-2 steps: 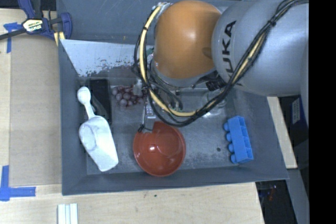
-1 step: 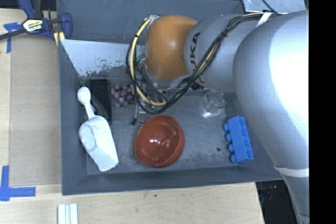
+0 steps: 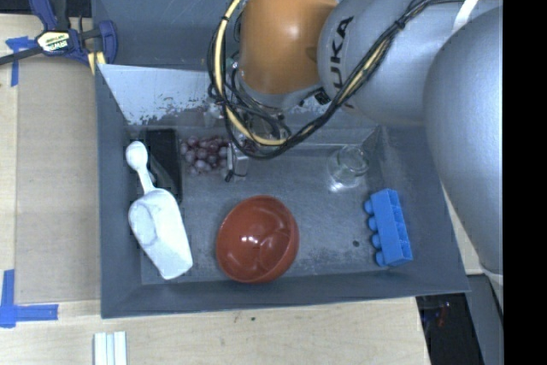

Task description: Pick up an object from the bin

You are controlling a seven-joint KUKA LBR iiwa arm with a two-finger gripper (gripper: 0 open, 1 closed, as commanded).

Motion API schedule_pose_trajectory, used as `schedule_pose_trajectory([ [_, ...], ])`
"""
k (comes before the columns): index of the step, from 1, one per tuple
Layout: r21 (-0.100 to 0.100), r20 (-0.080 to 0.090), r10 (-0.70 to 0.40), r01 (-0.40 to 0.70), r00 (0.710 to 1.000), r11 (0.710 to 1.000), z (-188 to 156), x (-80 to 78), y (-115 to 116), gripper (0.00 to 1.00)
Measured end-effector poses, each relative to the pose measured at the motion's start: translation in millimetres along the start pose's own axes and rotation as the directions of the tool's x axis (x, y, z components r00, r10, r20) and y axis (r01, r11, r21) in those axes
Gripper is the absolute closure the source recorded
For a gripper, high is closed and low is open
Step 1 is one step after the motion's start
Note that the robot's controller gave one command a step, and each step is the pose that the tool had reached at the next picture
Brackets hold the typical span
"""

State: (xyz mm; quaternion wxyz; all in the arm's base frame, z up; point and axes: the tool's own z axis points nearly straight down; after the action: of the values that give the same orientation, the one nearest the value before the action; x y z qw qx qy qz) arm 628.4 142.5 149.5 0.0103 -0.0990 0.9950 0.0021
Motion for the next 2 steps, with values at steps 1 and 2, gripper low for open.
schedule_pose_trajectory([
  [1, 0.003, -0.010, 0.257, -0.257, 0.966, 0.966, 49.7, 7.6, 11.4, 0.00],
  [2, 0.000, -0.006, 0.194, -0.194, 0.981, 0.981, 78.9, 5.8, -14.0, 0.00],
])
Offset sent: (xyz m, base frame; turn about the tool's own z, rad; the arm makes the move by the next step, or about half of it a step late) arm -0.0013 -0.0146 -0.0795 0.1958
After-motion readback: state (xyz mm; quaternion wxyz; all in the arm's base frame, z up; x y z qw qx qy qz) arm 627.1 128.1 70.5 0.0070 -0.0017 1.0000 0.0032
